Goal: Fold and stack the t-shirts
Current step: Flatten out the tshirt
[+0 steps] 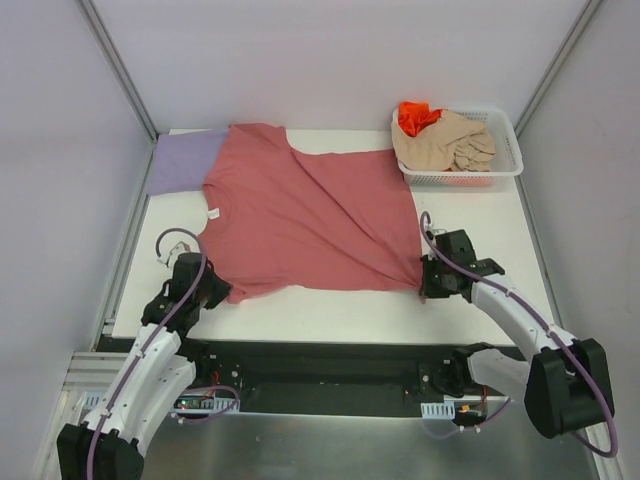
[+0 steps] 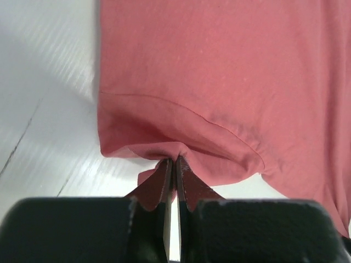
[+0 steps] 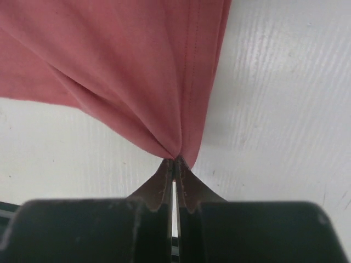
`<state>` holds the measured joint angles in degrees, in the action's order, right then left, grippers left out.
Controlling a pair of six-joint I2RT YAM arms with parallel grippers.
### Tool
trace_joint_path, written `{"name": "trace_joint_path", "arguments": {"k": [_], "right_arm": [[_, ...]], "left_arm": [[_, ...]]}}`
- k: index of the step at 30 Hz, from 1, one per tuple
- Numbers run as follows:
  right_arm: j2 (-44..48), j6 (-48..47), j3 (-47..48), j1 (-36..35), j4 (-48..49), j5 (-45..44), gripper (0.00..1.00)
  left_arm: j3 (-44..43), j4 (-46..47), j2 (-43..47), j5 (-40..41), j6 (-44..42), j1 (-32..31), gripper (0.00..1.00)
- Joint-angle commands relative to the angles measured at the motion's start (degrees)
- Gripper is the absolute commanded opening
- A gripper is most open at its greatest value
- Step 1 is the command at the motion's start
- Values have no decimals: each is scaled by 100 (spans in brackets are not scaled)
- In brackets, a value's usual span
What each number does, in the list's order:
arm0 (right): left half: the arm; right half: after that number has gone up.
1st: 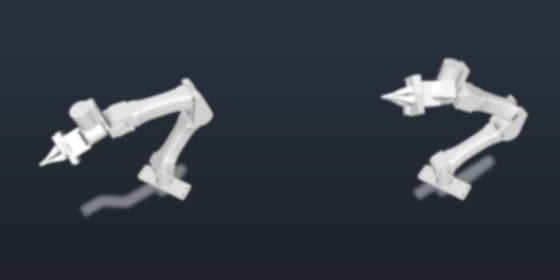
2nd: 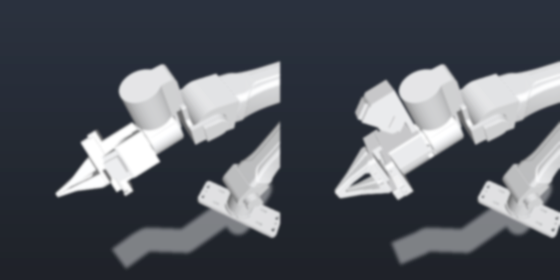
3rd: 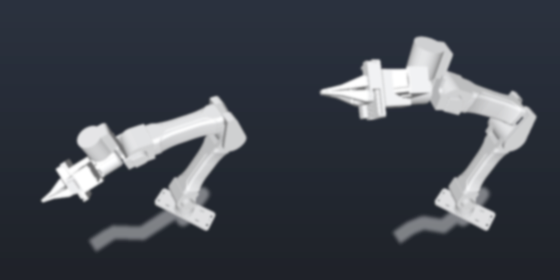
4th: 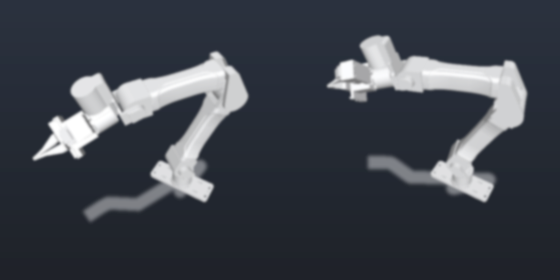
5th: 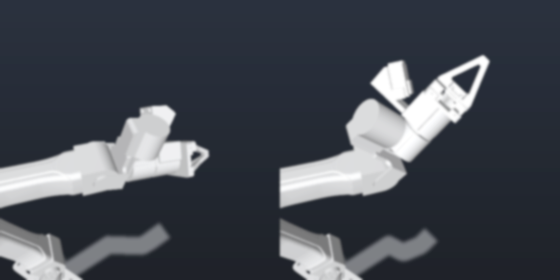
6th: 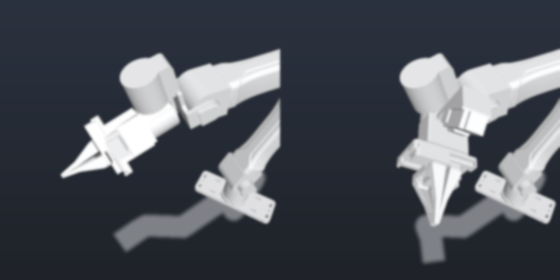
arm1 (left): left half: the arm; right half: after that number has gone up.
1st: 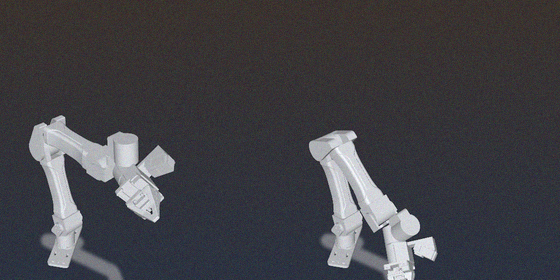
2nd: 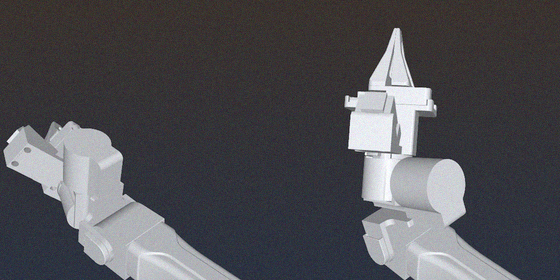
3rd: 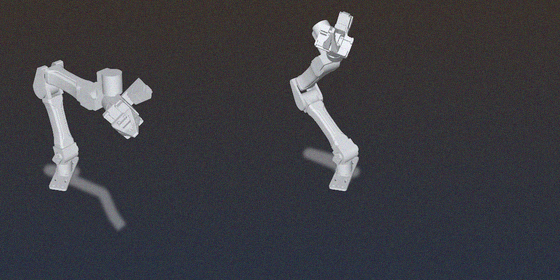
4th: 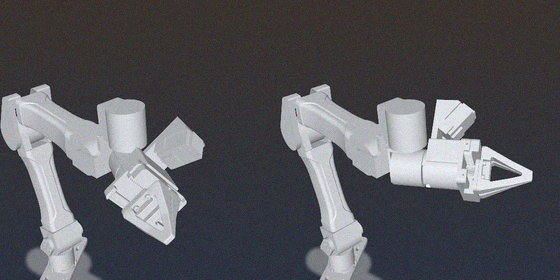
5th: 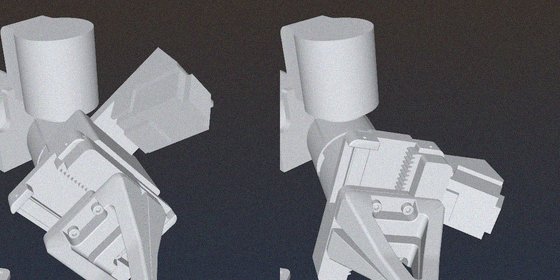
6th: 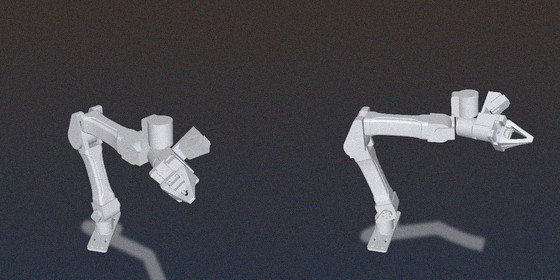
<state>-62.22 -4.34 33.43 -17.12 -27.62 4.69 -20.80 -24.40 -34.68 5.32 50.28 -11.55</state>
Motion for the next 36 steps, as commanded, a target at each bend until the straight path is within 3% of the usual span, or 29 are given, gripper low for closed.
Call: {"name": "trace_joint_path", "arguments": {"k": [1,9,19,21,23,26,27,28,32,34,36], "right_arm": [[324,425,321,-19,-296,-703,0],[710,425,1614,-10,-1580,-1049,0],[1290,873,789,-10,-2432,-715,4],[1326,926,613,-10,-2503,-899,9],[1256,883,568,-19,-2451,-795,23],[1229,690,848,-19,-2197,-531,69],[1229,550,954,-10,-1978,-322,85],[1203,479,1085,-10,-1793,-346,99],[555,258,1700,-19,-564,-338,96],[-208,127,2147,-2,210,5,96],[-1235,56,2893,-10,615,206,96]], "left_arm": [[-344,-626,294,-128,412,4,0],[-2173,-1531,128,65,183,4,0],[-1858,-2998,742,-242,438,12,2],[-1639,-3228,892,-295,421,4,16],[-1611,-3308,1006,-295,430,12,36],[-1979,-3168,946,-234,316,4,86],[-2137,-2941,841,-225,185,12,99],[-2296,-2660,700,-259,1,4,99],[-2534,-939,-536,-927,-387,4,99],[-2770,2,-1554,-1042,-616,12,99],[-3445,312,-2775,-998,-931,12,99]]}}
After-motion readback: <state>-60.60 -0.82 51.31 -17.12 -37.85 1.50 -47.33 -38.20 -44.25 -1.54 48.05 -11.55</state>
